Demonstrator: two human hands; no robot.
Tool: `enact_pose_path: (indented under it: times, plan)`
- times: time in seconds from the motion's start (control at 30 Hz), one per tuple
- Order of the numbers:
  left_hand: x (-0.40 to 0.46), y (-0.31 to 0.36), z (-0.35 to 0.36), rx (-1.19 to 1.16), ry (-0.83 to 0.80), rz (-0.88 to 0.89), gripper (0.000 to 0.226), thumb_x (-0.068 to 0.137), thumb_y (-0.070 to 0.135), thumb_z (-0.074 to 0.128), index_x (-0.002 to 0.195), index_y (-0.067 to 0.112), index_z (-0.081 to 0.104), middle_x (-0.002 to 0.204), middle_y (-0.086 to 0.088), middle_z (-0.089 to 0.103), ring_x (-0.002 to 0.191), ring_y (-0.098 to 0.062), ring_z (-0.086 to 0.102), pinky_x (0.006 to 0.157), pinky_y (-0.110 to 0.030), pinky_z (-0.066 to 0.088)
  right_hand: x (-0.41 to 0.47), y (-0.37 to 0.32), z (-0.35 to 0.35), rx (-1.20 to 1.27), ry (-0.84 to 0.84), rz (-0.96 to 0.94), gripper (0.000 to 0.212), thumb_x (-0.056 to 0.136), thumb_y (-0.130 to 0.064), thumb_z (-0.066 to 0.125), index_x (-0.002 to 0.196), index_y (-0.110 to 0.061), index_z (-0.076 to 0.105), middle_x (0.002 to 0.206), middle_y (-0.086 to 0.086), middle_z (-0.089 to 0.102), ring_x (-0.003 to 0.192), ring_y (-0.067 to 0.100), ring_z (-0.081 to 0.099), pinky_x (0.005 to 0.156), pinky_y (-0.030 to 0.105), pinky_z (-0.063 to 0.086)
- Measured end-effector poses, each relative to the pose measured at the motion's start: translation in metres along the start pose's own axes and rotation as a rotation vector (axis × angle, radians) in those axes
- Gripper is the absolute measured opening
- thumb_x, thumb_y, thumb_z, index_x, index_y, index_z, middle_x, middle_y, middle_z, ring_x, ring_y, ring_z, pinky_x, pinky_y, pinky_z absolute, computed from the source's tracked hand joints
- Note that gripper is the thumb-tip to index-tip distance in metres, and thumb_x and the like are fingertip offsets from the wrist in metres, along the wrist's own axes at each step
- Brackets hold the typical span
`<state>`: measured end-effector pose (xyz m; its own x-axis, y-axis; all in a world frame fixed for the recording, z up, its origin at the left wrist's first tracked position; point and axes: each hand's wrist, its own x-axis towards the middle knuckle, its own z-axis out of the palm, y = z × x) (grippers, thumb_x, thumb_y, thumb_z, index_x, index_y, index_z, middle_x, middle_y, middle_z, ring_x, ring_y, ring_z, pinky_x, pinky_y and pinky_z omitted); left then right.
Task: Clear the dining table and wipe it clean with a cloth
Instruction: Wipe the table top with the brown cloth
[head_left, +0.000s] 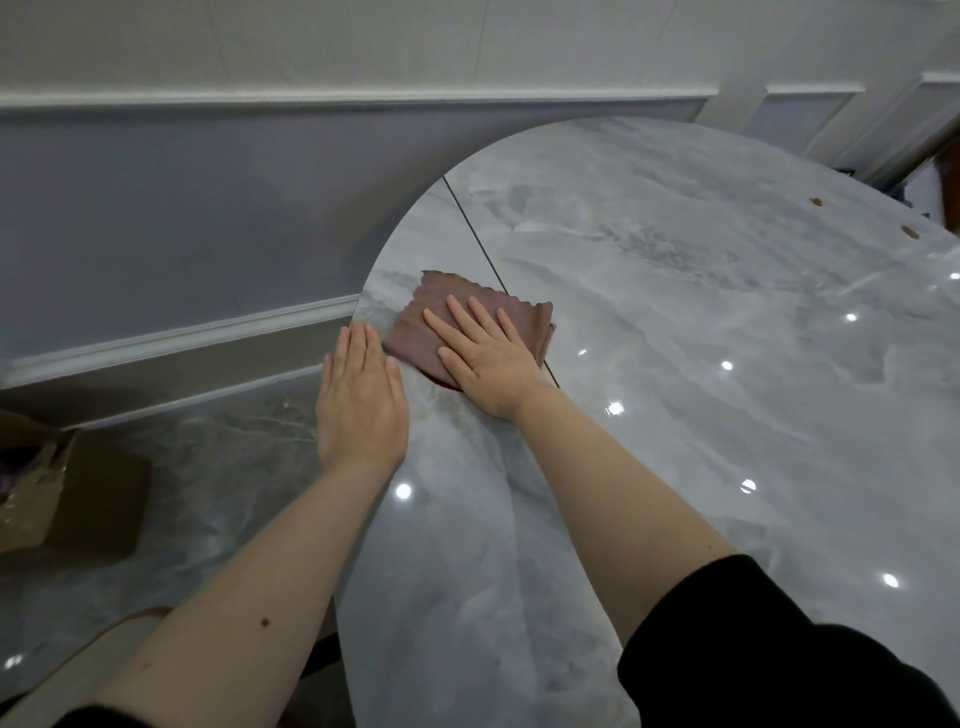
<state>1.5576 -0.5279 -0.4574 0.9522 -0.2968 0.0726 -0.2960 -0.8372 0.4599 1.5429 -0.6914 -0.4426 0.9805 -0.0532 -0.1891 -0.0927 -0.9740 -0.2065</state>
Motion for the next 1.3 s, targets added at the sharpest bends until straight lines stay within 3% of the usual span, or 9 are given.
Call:
enact_pose_path:
  times: [0.57, 0.7, 0.87, 0.97, 1.13, 1.2, 1.3]
  plan:
    - [0.001, -0.001, 0.000, -0.054, 0.014, -0.002, 0.049, 0.102, 0.022, 0.020, 0.147, 0.003, 0.023, 0.157, -0.007, 0.018, 0.146, -0.017, 0.010, 0.120, -0.033, 0.010, -0.060, -0.006, 0.017, 0.062, 0.040, -0.067, 0.046, 0.103, -0.037, 0.021, 0.148, -0.041, 0.013, 0.159, -0.011, 0.005, 0.147, 0.012, -0.003, 0.120, 0.037, -0.005]
    - [-0.001, -0.001, -0.001, -0.059, 0.021, 0.005, 0.049, 0.102, 0.022, 0.021, 0.147, 0.002, 0.024, 0.157, -0.008, 0.019, 0.146, -0.018, 0.012, 0.120, -0.033, 0.010, -0.073, -0.009, 0.022, 0.251, 0.159, -0.085, 0.042, 0.102, -0.026, 0.032, 0.144, -0.030, 0.036, 0.155, -0.006, 0.026, 0.146, 0.015, 0.014, 0.119, 0.033, 0.002]
    - [-0.002, -0.001, -0.002, -0.067, 0.029, 0.005, 0.049, 0.102, 0.021, 0.021, 0.146, 0.002, 0.025, 0.156, -0.009, 0.020, 0.146, -0.018, 0.013, 0.120, -0.034, 0.011, -0.090, -0.012, 0.025, 0.568, 0.271, -0.040, 0.032, 0.098, -0.009, 0.044, 0.126, -0.013, 0.060, 0.135, 0.001, 0.056, 0.133, 0.012, 0.041, 0.115, 0.023, 0.017]
    - [-0.002, -0.001, -0.002, -0.070, 0.029, 0.007, 0.048, 0.101, 0.020, 0.021, 0.146, 0.002, 0.025, 0.156, -0.009, 0.021, 0.146, -0.018, 0.013, 0.120, -0.034, 0.011, -0.093, -0.012, 0.005, 0.743, 0.335, 0.045, 0.026, 0.097, -0.008, 0.047, 0.115, -0.008, 0.065, 0.110, -0.002, 0.066, 0.106, 0.009, 0.057, 0.097, 0.020, 0.037]
    - [-0.003, -0.001, -0.002, -0.083, 0.034, 0.008, 0.048, 0.101, 0.019, 0.023, 0.146, 0.001, 0.026, 0.156, -0.010, 0.021, 0.146, -0.019, 0.014, 0.120, -0.035, 0.012, -0.089, -0.007, -0.031, 0.907, 0.405, 0.222, 0.026, 0.098, -0.018, 0.046, 0.119, -0.017, 0.060, 0.103, 0.001, 0.069, 0.095, 0.012, 0.062, 0.077, 0.010, 0.044]
    - [-0.002, -0.001, -0.001, -0.085, 0.037, 0.012, 0.048, 0.101, 0.018, 0.024, 0.145, 0.000, 0.026, 0.155, -0.010, 0.022, 0.146, -0.020, 0.014, 0.120, -0.036, 0.013, -0.083, -0.003, -0.033, 0.838, 0.353, 0.306, 0.034, 0.098, -0.025, 0.045, 0.131, -0.020, 0.051, 0.114, 0.004, 0.066, 0.105, 0.016, 0.059, 0.079, 0.010, 0.042]
    - [-0.001, -0.002, 0.000, -0.079, 0.039, 0.010, 0.048, 0.101, 0.019, 0.023, 0.146, 0.001, 0.026, 0.156, -0.010, 0.022, 0.146, -0.019, 0.014, 0.120, -0.036, 0.013, -0.077, 0.004, -0.018, 0.347, 0.313, 0.131, 0.047, 0.098, -0.032, 0.032, 0.141, -0.016, 0.039, 0.142, 0.007, 0.046, 0.132, 0.024, 0.040, 0.110, 0.033, 0.029]
